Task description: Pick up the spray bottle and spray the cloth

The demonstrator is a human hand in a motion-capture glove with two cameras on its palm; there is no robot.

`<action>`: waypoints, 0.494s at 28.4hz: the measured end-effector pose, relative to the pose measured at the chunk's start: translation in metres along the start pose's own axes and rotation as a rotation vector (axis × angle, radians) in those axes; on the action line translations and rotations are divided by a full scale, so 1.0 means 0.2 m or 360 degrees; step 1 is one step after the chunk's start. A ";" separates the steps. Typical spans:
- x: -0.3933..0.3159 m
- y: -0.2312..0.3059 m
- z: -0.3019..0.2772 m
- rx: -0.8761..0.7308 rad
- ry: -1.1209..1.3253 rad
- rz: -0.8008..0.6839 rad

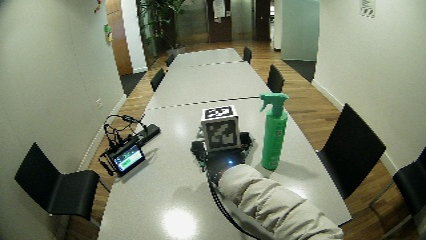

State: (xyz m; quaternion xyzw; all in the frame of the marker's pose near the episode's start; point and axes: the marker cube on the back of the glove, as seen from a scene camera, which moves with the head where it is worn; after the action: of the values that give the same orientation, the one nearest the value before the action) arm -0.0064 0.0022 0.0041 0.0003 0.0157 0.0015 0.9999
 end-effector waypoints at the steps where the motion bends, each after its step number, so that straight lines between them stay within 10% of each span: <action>1: 0.00 0.00 0.00 -0.0001 0.0000 -0.0004; 8: 0.03 0.19 -0.03 0.0056 -0.0170 -0.0226; 14: 0.26 0.45 -0.14 0.0646 -0.0544 -0.0973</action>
State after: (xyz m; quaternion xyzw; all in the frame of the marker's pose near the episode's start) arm 0.0449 0.0923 -0.0251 0.1934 -0.1514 -0.2990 0.9221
